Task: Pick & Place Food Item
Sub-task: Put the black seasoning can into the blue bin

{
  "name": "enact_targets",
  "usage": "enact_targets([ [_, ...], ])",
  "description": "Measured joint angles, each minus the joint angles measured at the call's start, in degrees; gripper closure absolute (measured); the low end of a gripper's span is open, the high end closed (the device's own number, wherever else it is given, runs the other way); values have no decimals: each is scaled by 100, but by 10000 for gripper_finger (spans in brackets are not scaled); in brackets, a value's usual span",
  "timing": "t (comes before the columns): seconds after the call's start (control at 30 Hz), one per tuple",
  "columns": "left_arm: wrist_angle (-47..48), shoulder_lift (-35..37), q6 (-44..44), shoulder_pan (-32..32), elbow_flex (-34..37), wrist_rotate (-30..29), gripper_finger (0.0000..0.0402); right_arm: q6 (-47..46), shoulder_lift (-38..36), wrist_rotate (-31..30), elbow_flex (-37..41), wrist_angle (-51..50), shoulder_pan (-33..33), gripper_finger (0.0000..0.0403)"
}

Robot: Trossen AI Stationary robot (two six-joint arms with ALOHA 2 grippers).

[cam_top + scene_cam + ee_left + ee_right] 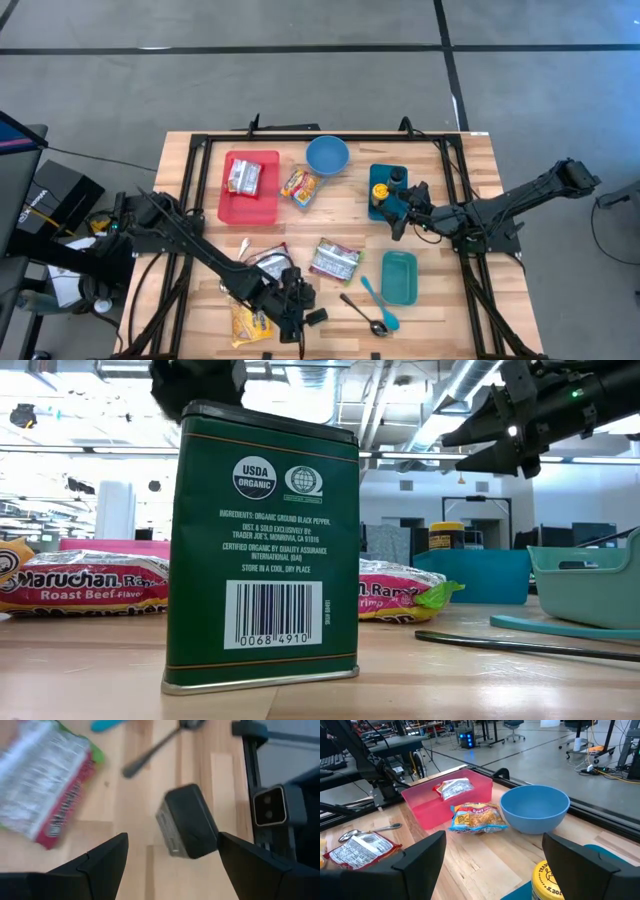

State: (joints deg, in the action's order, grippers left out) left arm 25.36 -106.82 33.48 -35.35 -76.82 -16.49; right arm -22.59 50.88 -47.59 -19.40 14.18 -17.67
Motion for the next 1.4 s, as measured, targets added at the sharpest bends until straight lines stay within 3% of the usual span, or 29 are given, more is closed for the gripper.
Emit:
enact_targets([
  [0.17, -12, -105, 3, 104, -5, 386, 101, -145, 0, 4, 0, -87, -14, 78],
  [1.4, -359, -445, -491, 170, 0, 782, 101, -145, 2, -24, 0, -222, -188, 78],
])
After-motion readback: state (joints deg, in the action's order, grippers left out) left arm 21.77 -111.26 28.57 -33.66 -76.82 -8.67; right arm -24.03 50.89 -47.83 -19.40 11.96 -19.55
